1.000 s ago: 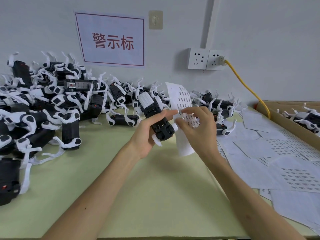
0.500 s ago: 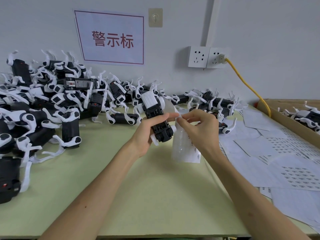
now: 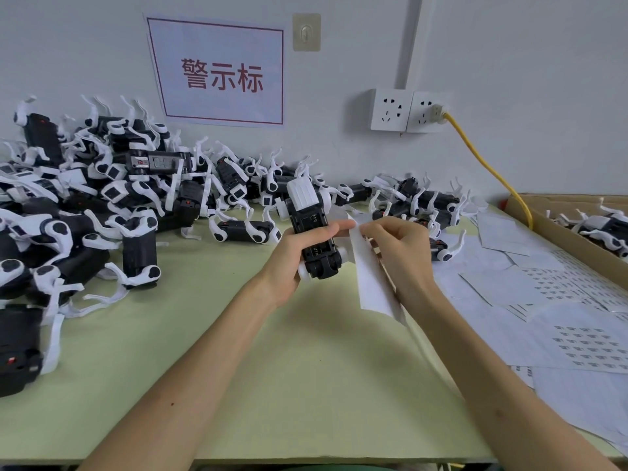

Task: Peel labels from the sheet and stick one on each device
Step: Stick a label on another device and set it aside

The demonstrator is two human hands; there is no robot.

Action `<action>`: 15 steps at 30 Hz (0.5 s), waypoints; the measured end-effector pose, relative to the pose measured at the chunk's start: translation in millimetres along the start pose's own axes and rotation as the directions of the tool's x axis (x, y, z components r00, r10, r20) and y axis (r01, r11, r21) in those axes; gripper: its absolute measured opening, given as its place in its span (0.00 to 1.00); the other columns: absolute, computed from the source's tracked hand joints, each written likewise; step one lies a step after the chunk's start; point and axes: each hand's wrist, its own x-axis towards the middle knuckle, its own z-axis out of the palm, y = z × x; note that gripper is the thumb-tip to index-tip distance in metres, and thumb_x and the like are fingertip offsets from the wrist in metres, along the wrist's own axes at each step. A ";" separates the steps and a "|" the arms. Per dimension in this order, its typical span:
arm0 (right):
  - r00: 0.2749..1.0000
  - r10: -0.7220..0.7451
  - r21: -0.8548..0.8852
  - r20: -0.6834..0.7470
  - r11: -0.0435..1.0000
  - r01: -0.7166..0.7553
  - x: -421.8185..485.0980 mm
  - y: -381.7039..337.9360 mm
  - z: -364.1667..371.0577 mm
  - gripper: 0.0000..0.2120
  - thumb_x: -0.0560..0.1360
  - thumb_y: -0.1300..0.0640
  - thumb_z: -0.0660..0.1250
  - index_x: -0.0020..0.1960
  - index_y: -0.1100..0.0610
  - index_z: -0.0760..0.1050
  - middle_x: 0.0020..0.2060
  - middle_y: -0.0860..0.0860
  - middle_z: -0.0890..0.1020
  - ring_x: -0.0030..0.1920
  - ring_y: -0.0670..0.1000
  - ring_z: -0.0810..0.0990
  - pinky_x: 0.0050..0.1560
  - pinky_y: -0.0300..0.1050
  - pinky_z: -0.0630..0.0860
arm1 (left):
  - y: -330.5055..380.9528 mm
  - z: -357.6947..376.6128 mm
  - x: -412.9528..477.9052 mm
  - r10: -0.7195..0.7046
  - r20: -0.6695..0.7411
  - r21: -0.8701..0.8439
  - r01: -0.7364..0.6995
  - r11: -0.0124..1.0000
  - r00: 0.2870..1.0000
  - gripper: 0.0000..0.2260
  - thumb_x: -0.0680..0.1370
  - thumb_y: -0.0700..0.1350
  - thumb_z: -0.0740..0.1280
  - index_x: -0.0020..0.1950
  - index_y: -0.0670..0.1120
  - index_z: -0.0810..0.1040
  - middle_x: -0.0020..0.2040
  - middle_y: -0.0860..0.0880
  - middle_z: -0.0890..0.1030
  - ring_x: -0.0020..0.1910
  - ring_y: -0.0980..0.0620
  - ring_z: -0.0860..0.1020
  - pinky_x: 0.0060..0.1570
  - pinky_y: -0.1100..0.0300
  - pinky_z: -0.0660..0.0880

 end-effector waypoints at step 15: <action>0.988 0.142 0.136 -0.063 0.982 -0.132 6.1 2.4 -3.2 0.07 0.78 0.59 0.69 0.43 0.54 0.83 0.31 0.47 0.81 0.32 0.47 0.77 0.36 0.39 0.73 | -1.1 -1.5 0.6 -0.017 0.018 0.025 0.016 1.000 1.000 0.19 0.74 0.50 0.67 0.62 0.44 0.84 0.46 0.44 0.86 0.39 0.51 0.80 0.33 0.64 0.75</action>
